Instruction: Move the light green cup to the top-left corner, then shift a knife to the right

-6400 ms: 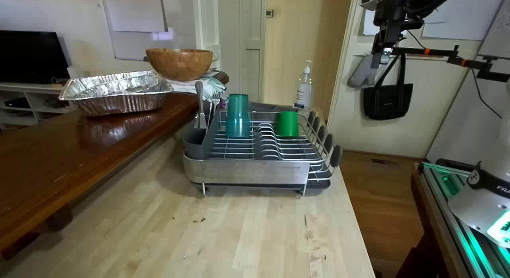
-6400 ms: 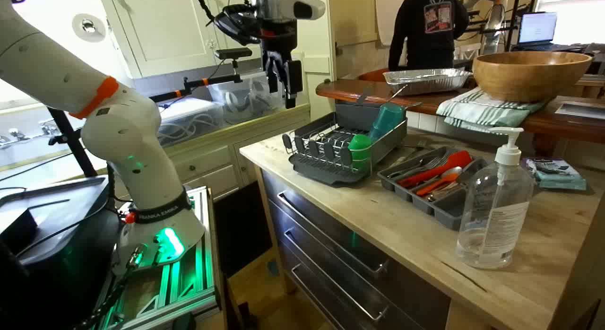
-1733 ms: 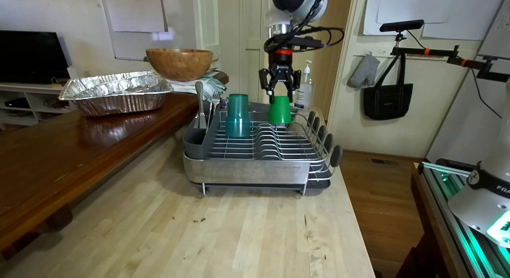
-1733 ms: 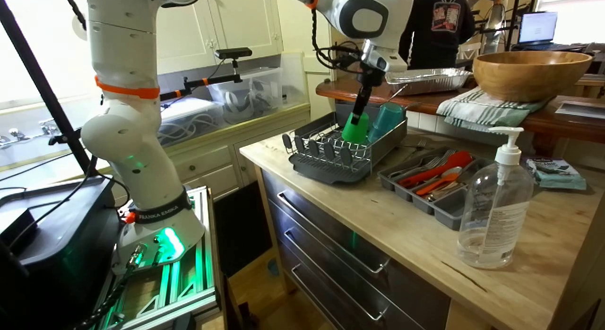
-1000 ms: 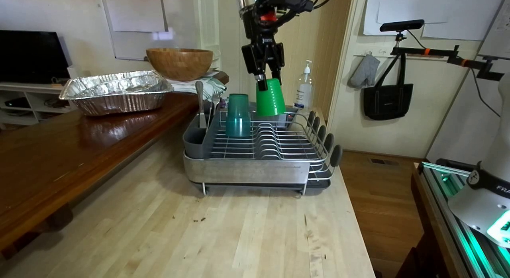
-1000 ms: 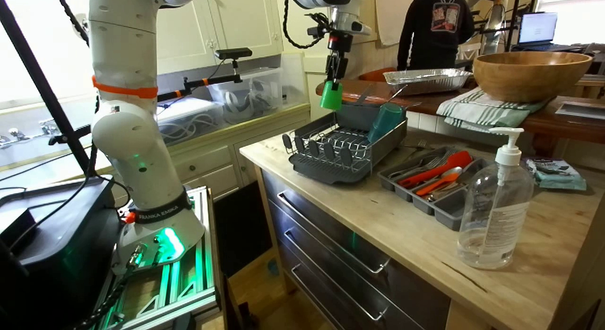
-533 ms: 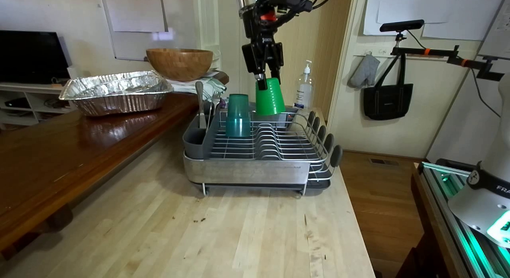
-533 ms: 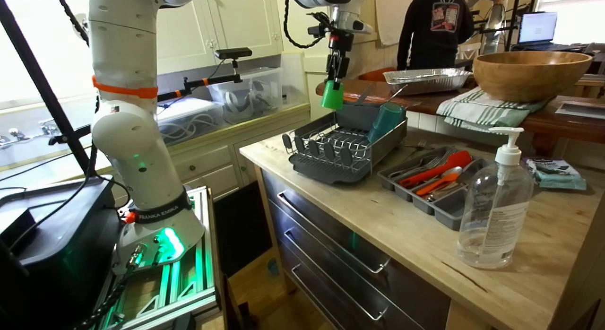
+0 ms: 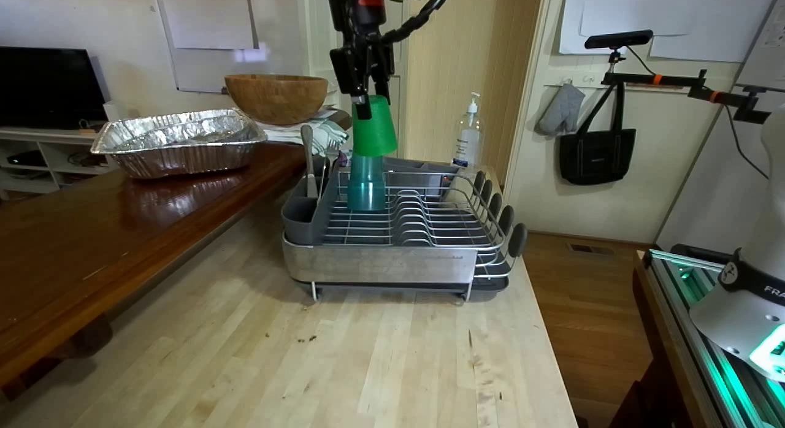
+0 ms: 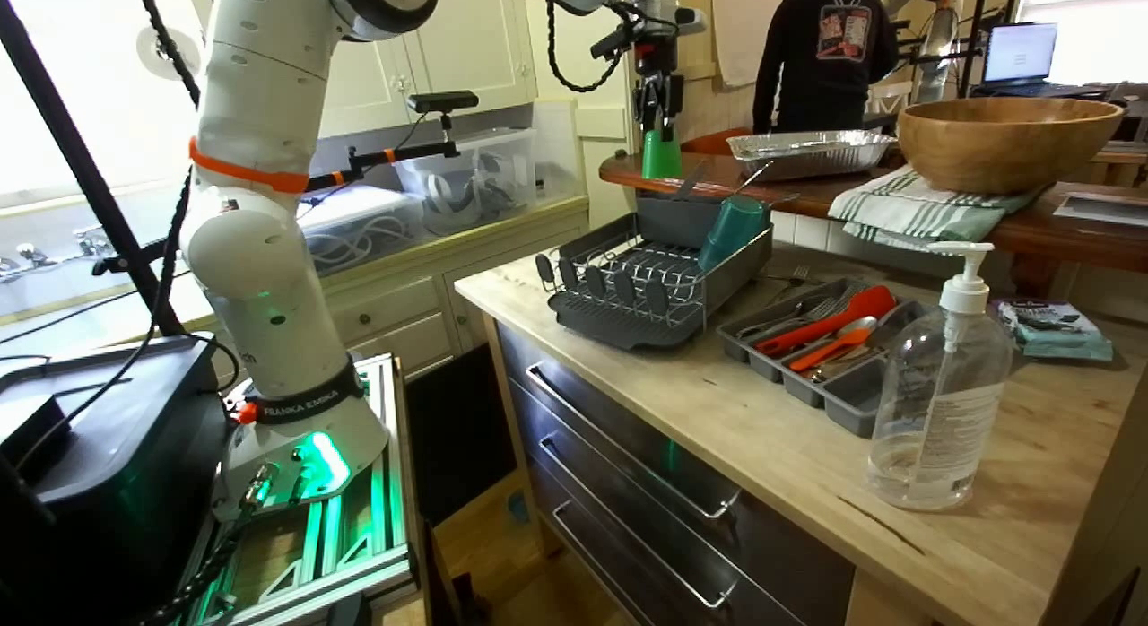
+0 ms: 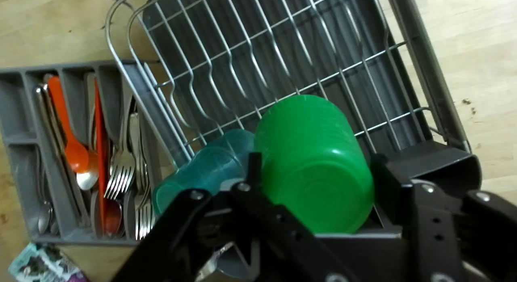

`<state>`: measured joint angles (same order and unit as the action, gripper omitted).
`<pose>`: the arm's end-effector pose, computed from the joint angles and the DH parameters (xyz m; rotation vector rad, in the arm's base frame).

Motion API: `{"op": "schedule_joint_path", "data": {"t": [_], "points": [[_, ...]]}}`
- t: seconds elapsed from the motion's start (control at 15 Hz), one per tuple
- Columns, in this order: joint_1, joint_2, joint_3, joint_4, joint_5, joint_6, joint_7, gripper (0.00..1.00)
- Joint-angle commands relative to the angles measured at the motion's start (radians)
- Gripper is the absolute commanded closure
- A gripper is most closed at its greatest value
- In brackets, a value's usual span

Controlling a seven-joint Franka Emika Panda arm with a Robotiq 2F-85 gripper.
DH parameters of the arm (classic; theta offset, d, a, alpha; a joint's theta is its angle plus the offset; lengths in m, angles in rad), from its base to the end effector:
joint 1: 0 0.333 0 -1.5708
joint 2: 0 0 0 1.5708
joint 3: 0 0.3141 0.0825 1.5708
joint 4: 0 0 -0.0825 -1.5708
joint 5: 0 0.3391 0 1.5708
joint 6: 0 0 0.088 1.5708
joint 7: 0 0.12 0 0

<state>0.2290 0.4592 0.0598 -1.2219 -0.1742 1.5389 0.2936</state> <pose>0.6116 0.1510 0.4931 2.9567 -0.0034 -0.1382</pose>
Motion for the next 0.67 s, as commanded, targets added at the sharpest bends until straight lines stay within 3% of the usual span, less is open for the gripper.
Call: {"op": "schedule_joint_path", "data": {"t": [0.0,0.6], "points": [[0.039,0.140,0.004,0.239,-0.094,-0.082,-0.164,0.58],[0.125,0.346,0.014,0.637,-0.163,-0.175,-0.635,0.58]]}}
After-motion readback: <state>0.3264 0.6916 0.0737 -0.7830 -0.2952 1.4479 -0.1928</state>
